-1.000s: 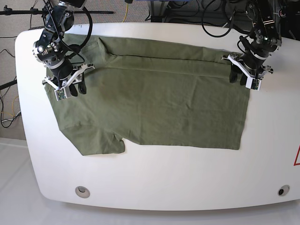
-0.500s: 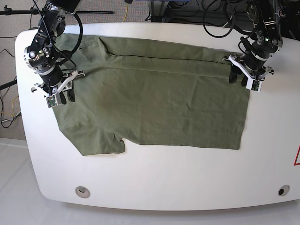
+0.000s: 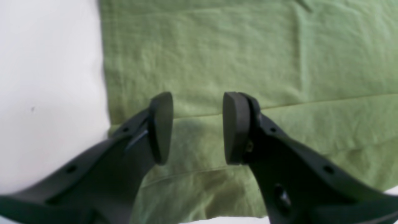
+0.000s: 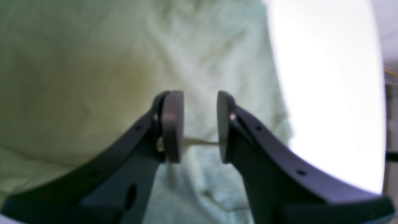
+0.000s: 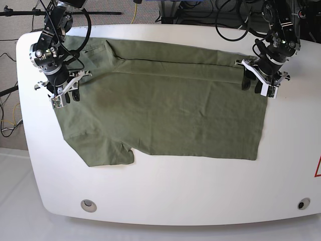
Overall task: Fold the T-shirt properly
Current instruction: 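Move both open grippers inward across the shirt body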
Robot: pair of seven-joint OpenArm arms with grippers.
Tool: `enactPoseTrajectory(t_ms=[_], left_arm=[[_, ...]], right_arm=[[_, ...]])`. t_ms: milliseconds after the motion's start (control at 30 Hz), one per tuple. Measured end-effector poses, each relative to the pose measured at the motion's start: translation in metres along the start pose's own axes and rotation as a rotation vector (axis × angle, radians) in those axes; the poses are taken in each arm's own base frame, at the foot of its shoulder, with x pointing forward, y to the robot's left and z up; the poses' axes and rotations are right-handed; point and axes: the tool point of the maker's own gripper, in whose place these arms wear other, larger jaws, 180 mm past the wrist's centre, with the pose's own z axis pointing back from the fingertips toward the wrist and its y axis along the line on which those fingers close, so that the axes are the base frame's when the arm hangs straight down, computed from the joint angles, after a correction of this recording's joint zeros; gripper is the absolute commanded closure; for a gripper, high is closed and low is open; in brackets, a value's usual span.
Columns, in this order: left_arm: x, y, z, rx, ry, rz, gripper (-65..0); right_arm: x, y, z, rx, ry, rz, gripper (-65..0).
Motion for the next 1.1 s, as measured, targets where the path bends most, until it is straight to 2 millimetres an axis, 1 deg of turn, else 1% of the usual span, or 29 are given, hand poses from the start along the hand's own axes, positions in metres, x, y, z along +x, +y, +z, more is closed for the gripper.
enactPoseTrajectory(t_ms=[133,300,367,433,467,500,567,600,633,700,833,933,1000,1100], left_arm=[[0.002,0.001,0.0,0.002,-0.003,-0.002,-24.3],[0.006,0.002,-0.001,0.008,-0.013,0.001,-24.8],[0.008,0.003,-0.001,0.009,-0.019,-0.001,-25.6],[0.012,0.005,-0.002,0.013,-0.026,-0.006,-25.9],[0.015,0.007,-0.003,0.015,-0.03,-0.009,-26.1],[0.018,0.008,-0.003,0.017,-0.035,-0.013,-26.3],[0.025,0.014,-0.004,0.03,-0.045,-0.022,-26.4],[0.029,0.017,-0.005,0.041,-0.054,-0.016,-26.5],[0.033,0.018,-0.005,0.042,-0.068,-0.018,-26.5],[0.037,0.019,-0.005,0.039,-0.081,-0.02,-26.5],[0.031,0.018,-0.004,0.036,-0.072,-0.023,-26.8],[0.018,0.017,-0.002,0.036,-0.034,-0.02,-26.9],[0.013,0.016,-0.001,0.035,-0.019,-0.017,-26.6],[0.014,0.015,-0.001,0.036,-0.021,-0.017,-26.3]], right_arm=[[0.009,-0.003,-0.005,-0.001,-0.047,-0.007,-18.1],[0.008,-0.004,-0.021,0.023,-0.042,-0.028,-18.2],[0.006,-0.005,-0.03,0.033,-0.031,-0.042,-17.9],[0.01,-0.005,-0.044,0.05,-0.043,-0.068,-17.9],[0.01,-0.005,-0.055,0.065,-0.045,-0.088,-17.9],[0.009,-0.005,-0.059,0.07,-0.032,-0.091,-17.9],[0.015,-0.004,-0.068,0.074,-0.027,-0.083,-18.0],[0.023,-0.003,-0.07,0.085,-0.048,-0.085,-18.0],[0.03,-0.002,-0.071,0.091,-0.075,-0.089,-17.9],[0.037,-0.002,-0.071,0.101,-0.1,-0.087,-17.7],[0.038,-0.006,-0.067,0.082,-0.088,-0.082,-17.7],[0.039,-0.014,-0.056,0.052,-0.098,-0.066,-17.6],[0.04,-0.018,-0.05,0.035,-0.107,-0.056,-17.5],[0.047,-0.025,-0.038,-0.007,-0.127,-0.035,-17.4]])
